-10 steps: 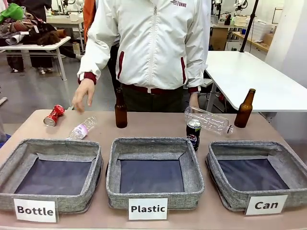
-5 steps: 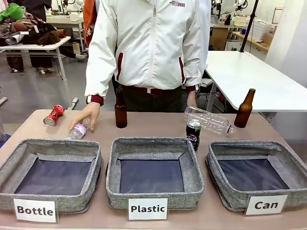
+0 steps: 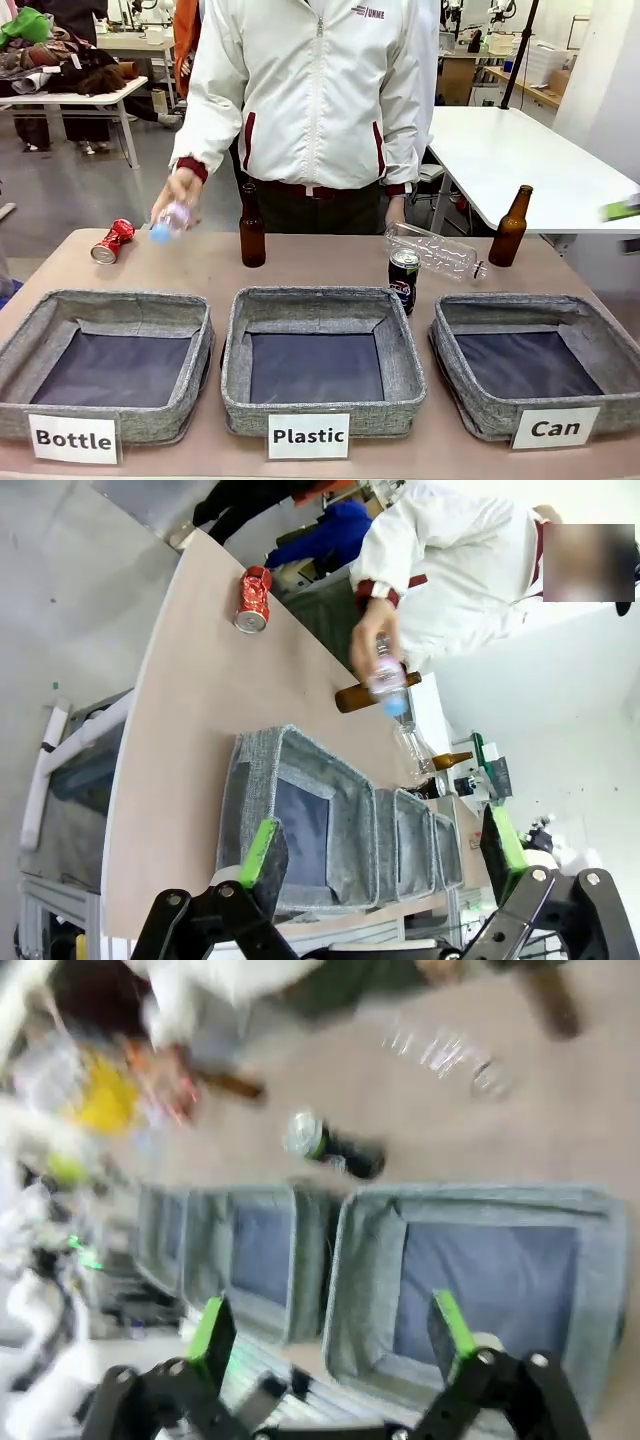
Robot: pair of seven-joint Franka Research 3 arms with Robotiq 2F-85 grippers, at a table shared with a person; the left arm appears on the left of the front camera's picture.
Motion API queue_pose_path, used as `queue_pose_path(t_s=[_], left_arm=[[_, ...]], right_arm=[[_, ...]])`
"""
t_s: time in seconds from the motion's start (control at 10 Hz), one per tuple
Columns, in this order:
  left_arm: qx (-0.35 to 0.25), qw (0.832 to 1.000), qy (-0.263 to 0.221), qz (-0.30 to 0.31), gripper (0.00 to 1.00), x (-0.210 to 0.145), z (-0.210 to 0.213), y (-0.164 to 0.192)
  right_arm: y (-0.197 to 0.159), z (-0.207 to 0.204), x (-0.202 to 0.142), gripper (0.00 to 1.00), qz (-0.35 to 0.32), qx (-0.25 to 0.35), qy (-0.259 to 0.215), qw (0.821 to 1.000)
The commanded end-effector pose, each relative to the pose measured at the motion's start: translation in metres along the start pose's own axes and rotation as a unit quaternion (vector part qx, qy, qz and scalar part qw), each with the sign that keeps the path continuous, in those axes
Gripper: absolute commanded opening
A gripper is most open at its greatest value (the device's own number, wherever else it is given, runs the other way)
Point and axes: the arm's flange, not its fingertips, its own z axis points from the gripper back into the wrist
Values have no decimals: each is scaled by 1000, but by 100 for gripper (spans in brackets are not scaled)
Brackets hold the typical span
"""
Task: Sort the can waste into the basket.
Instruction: Pick up the can waste from the table and place it in the right Fabric basket.
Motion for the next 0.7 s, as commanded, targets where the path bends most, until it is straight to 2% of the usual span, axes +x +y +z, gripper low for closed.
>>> queue_pose_path(t_s=[0.0,0.2,0.3,0.4,0.5,0.6], left_arm=[[-4,1000,-4,-10,100,1,2,-2],[-4,1000,-4,-10,100,1,2,-2],[-4,1000,-4,-10,100,1,2,-2],[-4,1000,-4,-10,100,1,2,-2],[-4,1000,-4,-10,100,1,2,-2],[-4,1000,-4,-10,100,1,2,-2]], right_arm=[[3,-33,49,100,192,-100,144,966],[28,-89,71,100,219,-65,148,962],[44,-114,72,100,254,-56,168,951],[53,-133,64,100,310,-55,205,927],[56,-141,57,100,358,-27,217,908],[56,-137,51,100,358,-11,200,912]])
